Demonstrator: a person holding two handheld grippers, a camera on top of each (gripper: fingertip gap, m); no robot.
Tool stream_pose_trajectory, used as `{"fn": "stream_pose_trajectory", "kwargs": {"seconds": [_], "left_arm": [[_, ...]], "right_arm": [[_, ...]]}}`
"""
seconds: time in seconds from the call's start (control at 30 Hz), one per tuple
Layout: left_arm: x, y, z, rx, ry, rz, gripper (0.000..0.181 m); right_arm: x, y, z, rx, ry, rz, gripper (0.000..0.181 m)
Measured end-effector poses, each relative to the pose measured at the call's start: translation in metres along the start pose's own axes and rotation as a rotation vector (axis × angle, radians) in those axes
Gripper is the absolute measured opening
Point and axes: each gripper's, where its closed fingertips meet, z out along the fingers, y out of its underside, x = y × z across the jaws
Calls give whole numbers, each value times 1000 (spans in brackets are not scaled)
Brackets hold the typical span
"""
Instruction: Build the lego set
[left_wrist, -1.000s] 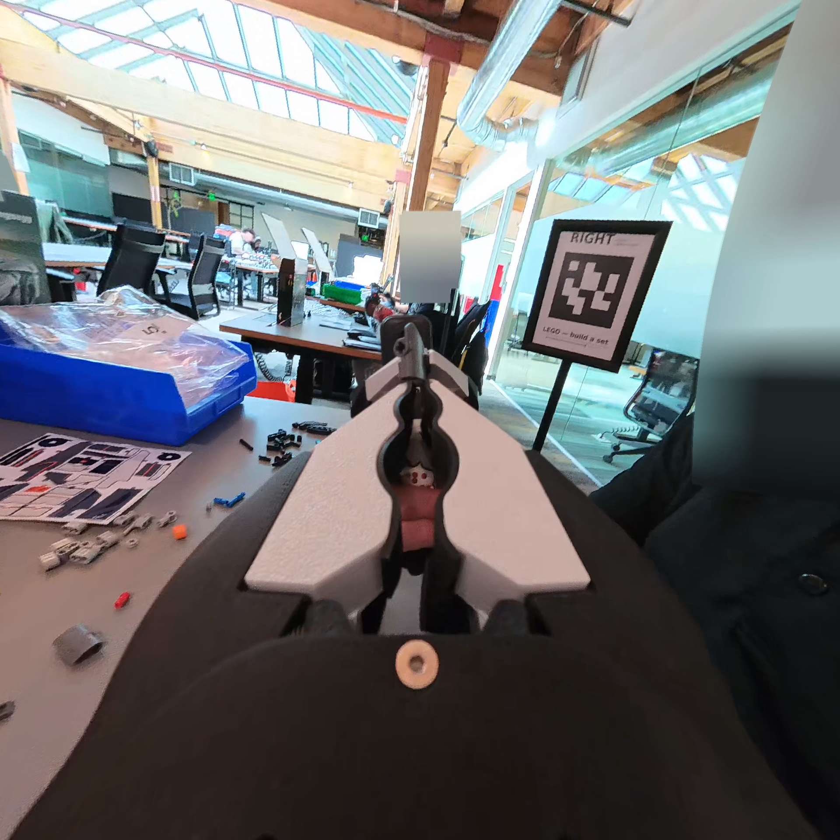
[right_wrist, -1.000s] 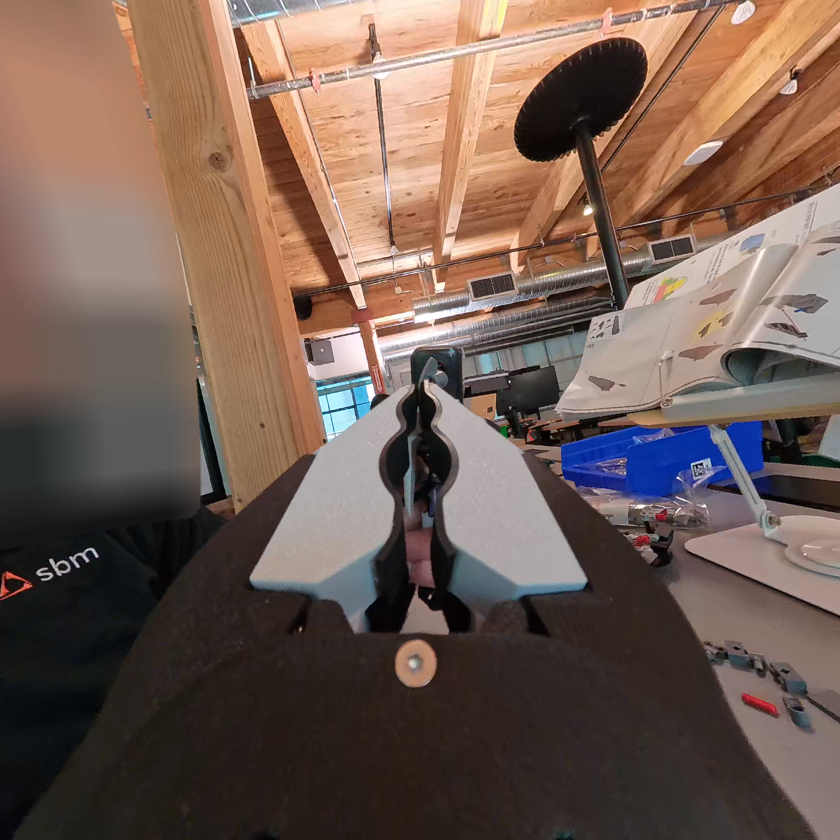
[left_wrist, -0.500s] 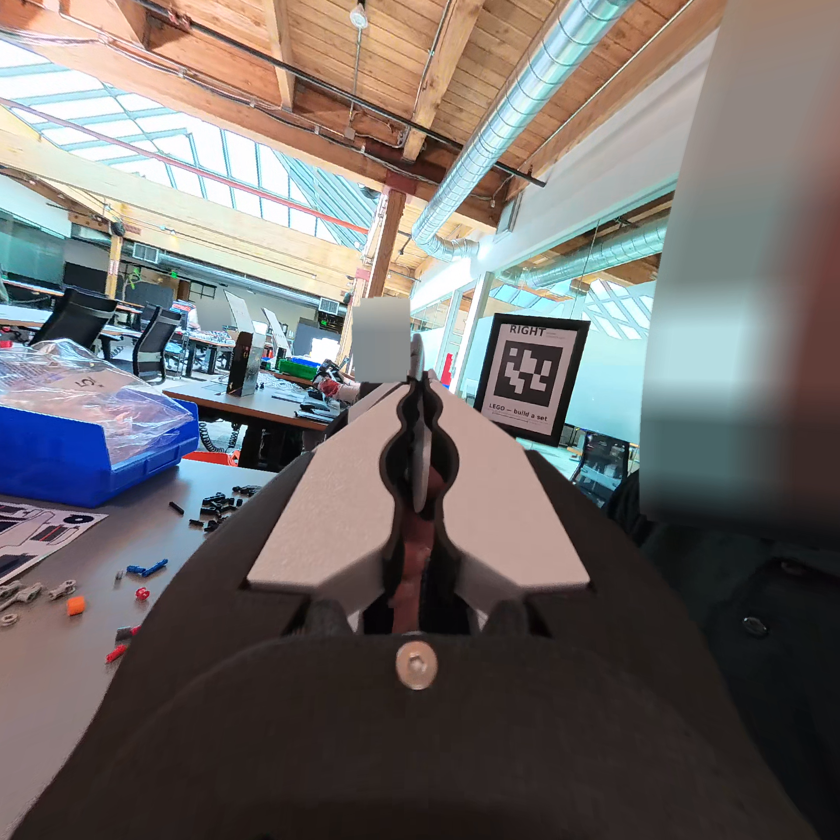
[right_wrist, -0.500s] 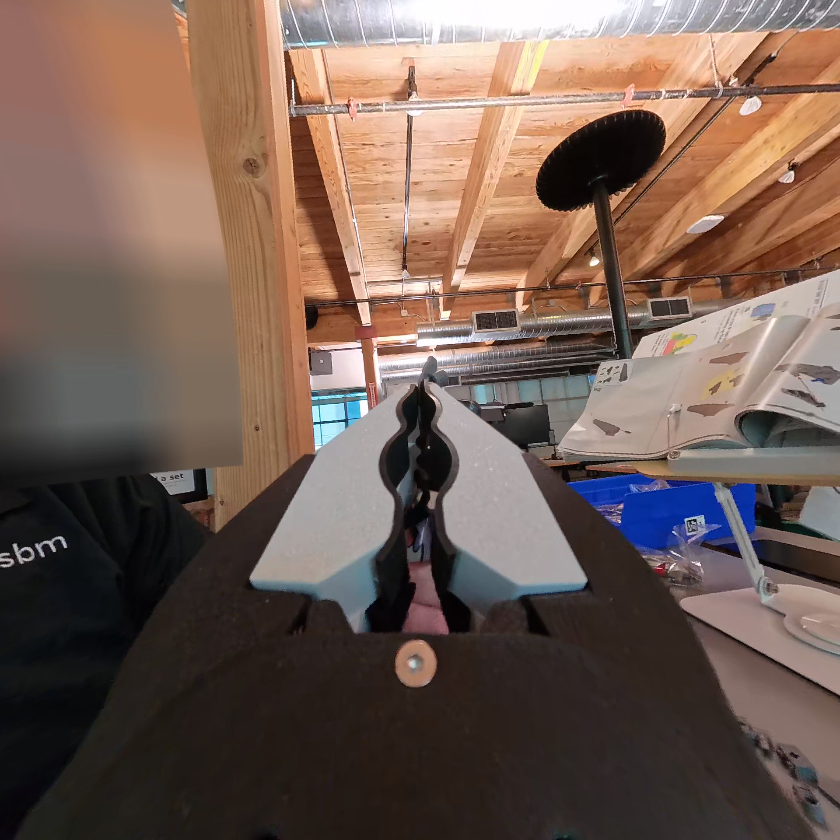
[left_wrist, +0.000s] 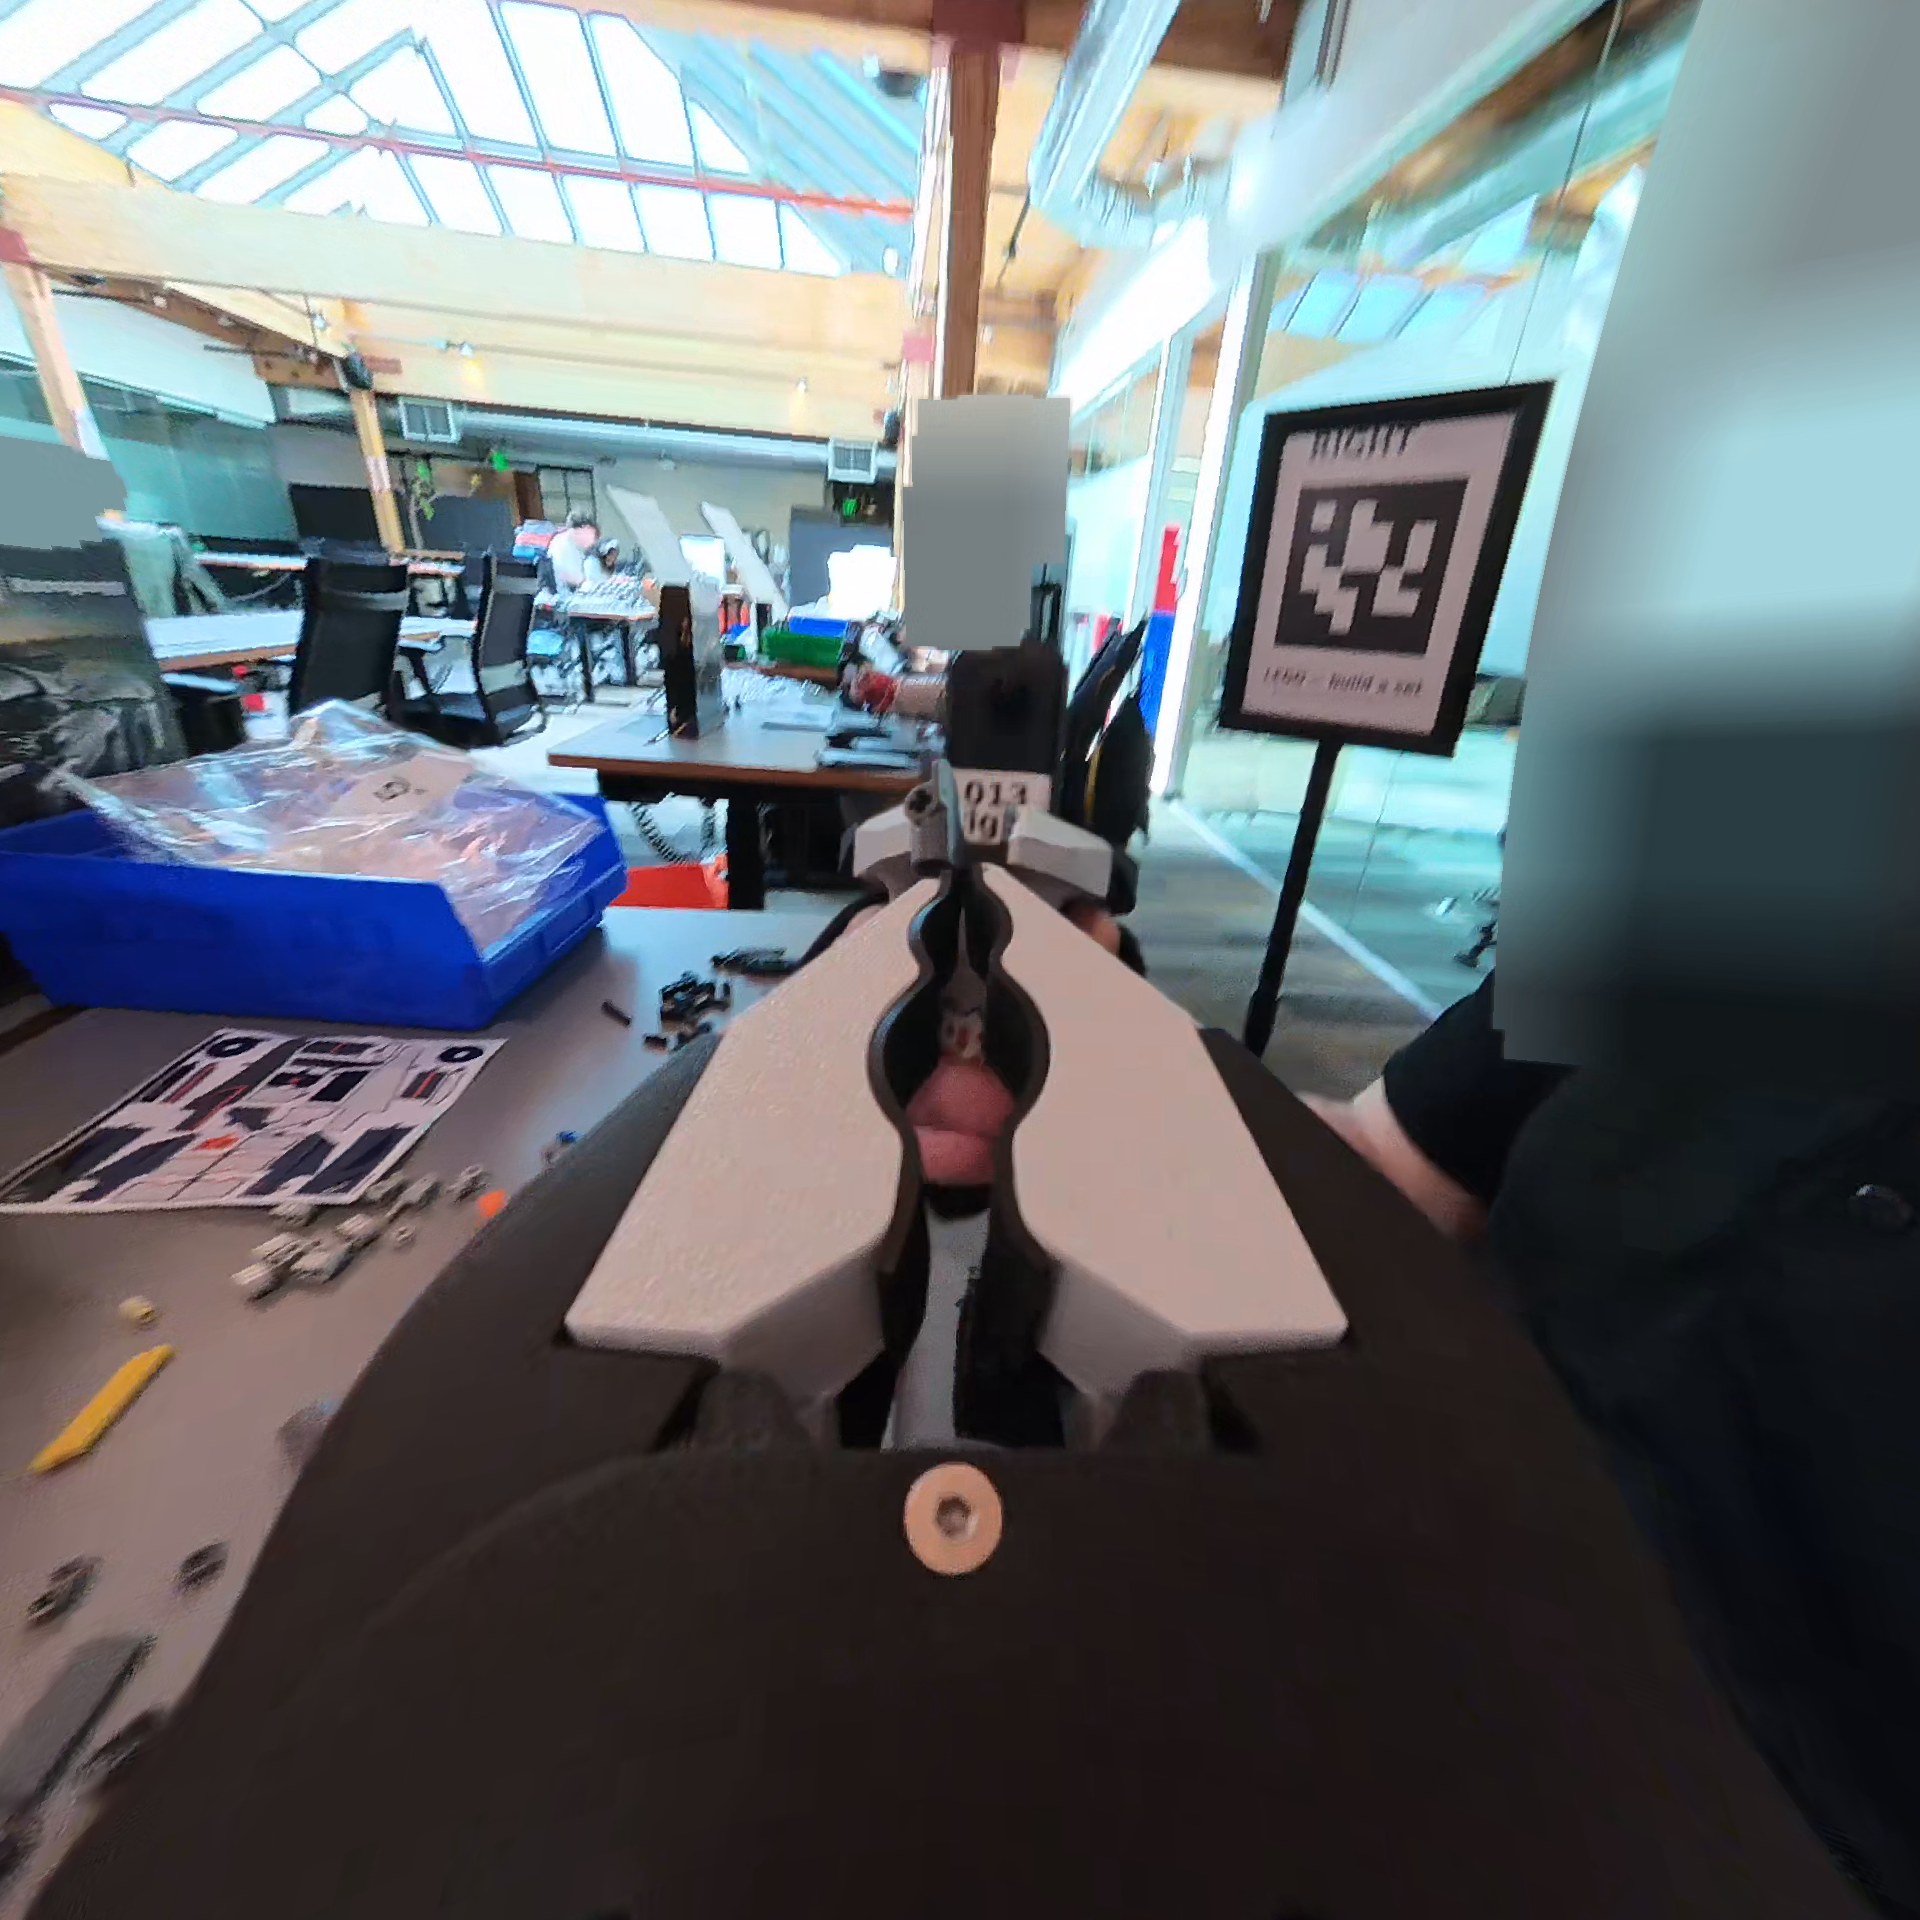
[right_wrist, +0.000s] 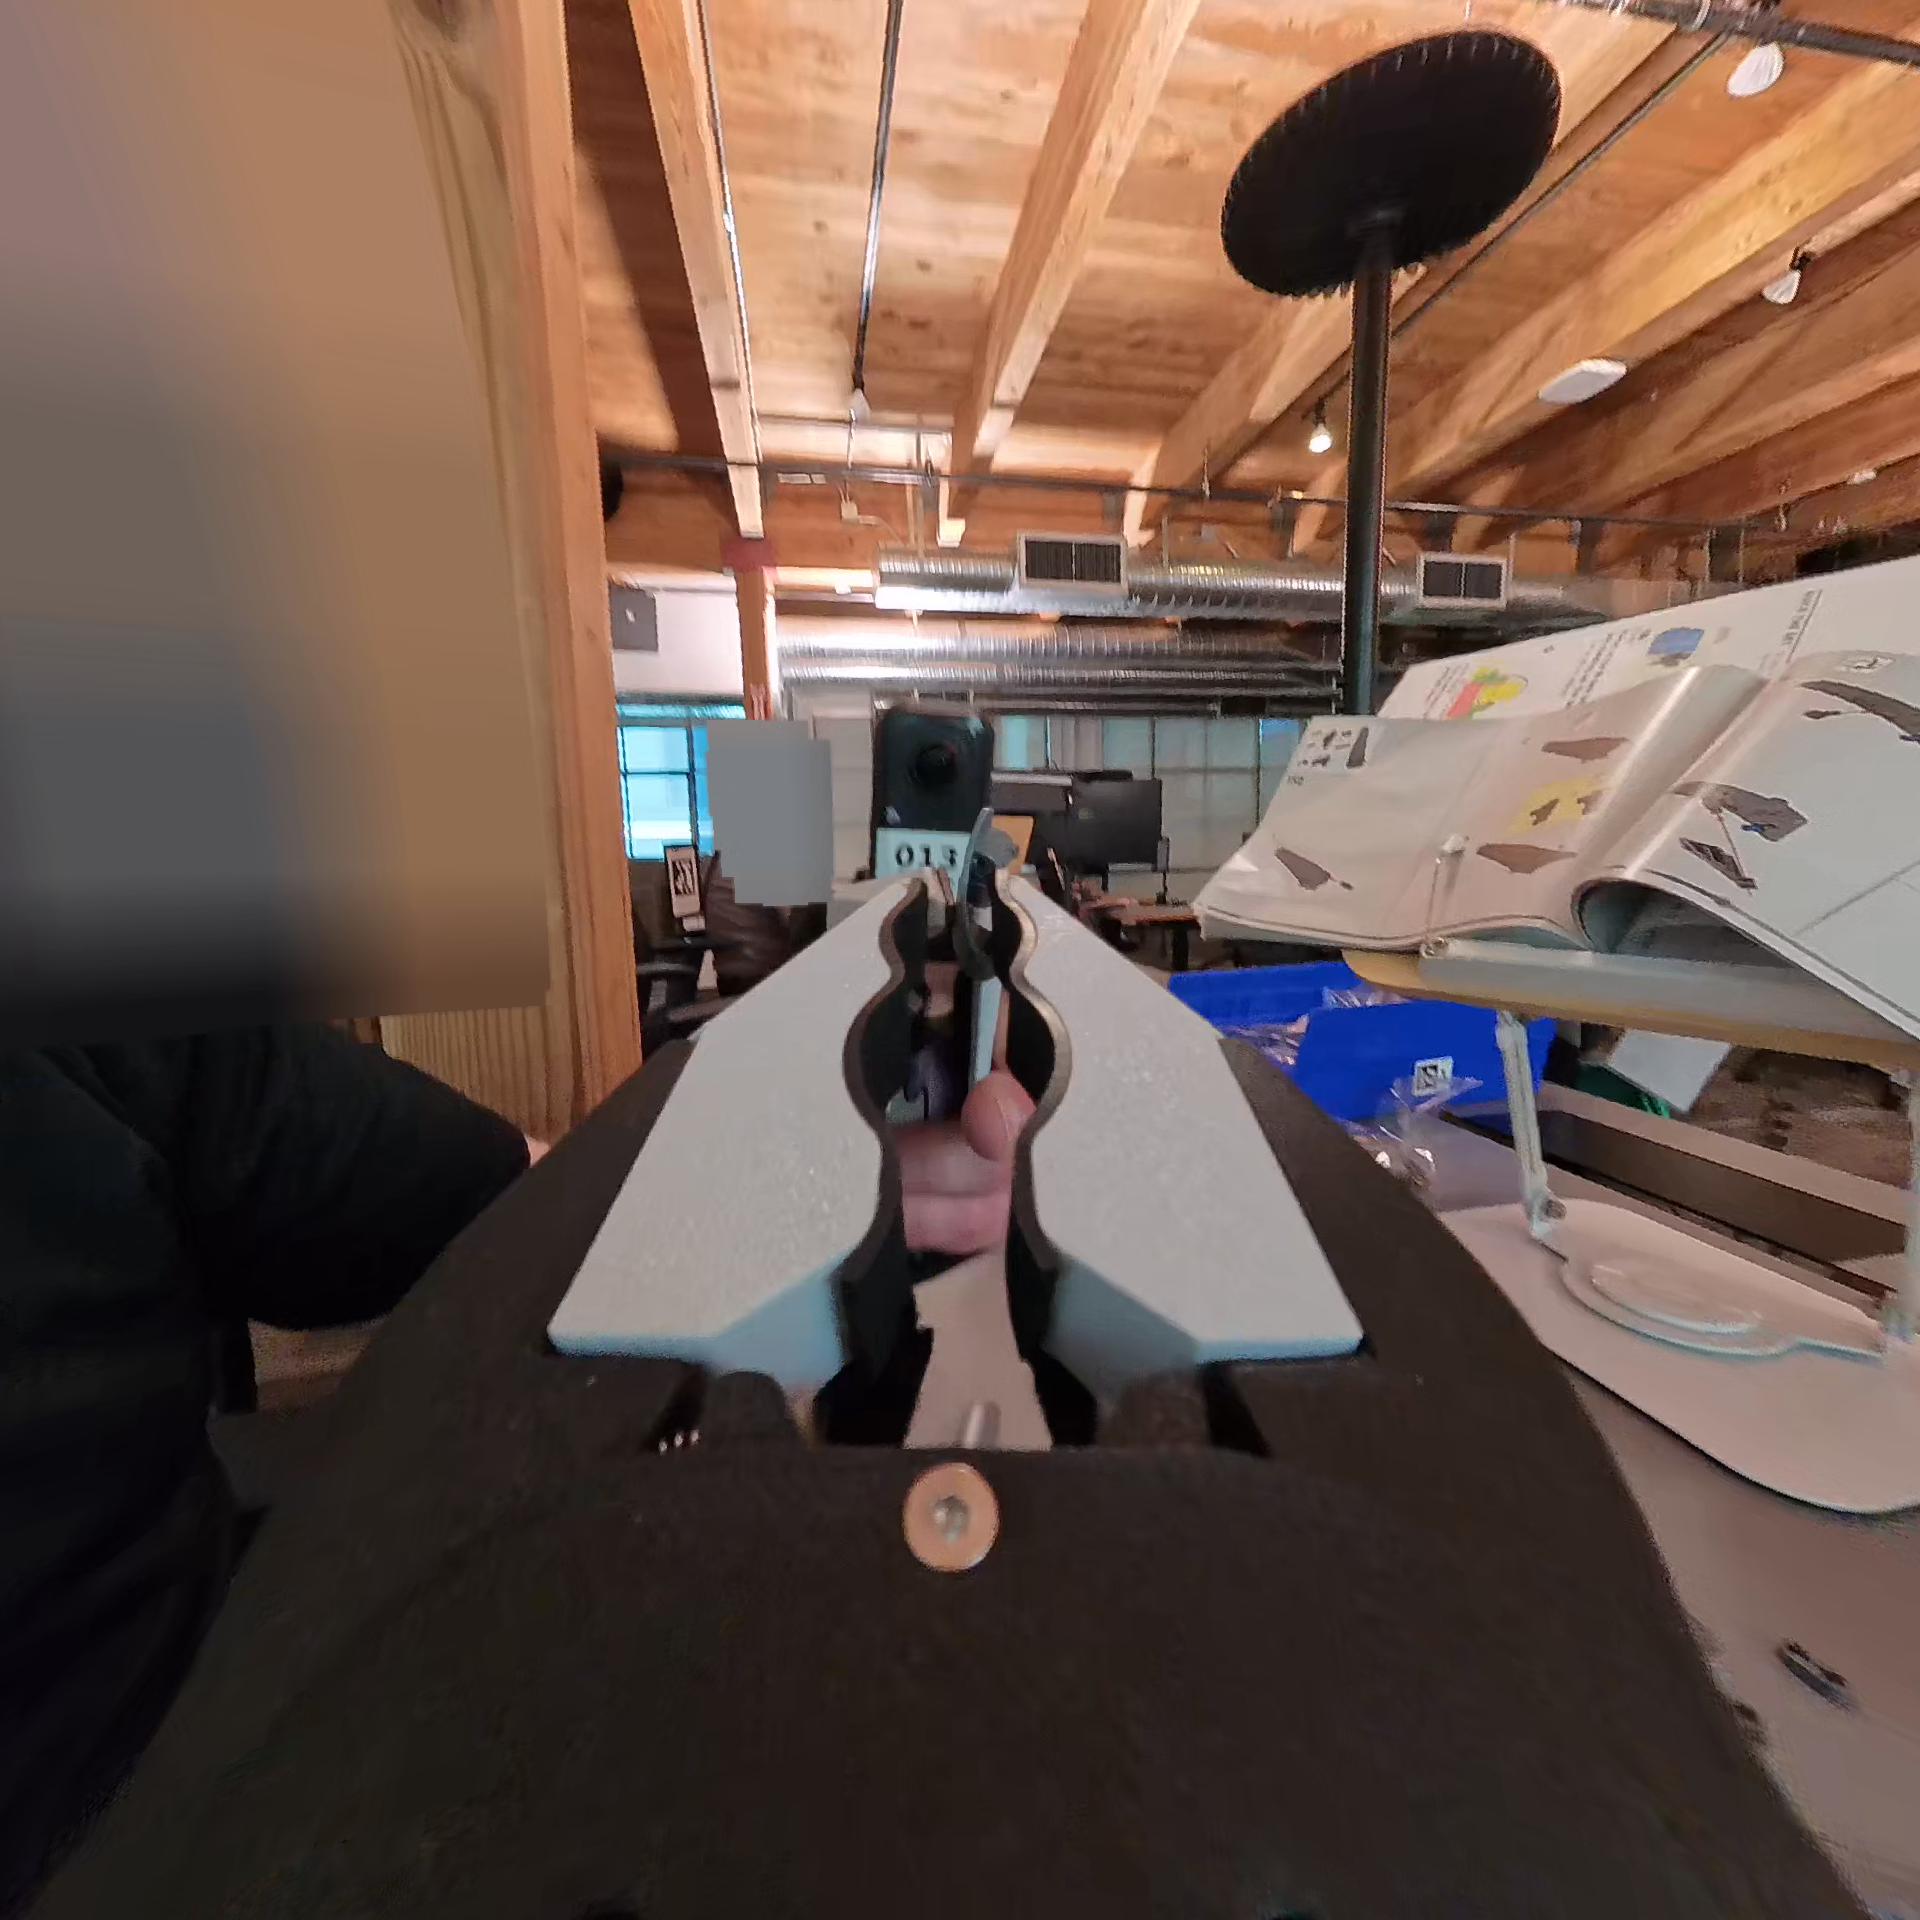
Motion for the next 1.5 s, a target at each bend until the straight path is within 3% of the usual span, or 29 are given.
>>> {"fn": "stream_pose_trajectory", "kwargs": {"seconds": [0.23, 0.4, 0.63, 0.7, 0.87, 0.97, 1.1, 1.27, 1.5], "left_arm": [[-3, 18, -6, -248, -77, 175, 0], [-7, 21, -9, -338, -129, 302, 0], [-7, 25, -11, -441, -187, 444, 0], [-6, 20, -13, -435, -213, 476, 0], [-15, 24, -36, -537, -321, 612, 8], [-15, 31, -51, -574, -327, 615, 9], [-17, 68, -77, -757, -283, 604, 15], [-18, 128, -109, -989, -200, 586, 21], [-16, 174, -114, -1086, -92, 541, 28]], "right_arm": [[2, 5, -4, -129, 18, -14, 16], [3, 20, -1, -231, 26, 11, 13], [4, 25, 0, -238, 27, 31, 4], [5, 20, 1, -186, 16, 94, 3], [12, -17, -15, 184, -112, 428, 3], [13, -19, -21, 258, -150, 469, 3], [13, -14, -21, 218, -115, 438, 4], [11, 21, -16, -3, -20, 418, 3], [9, 62, -18, -150, 54, 515, 3]]}}
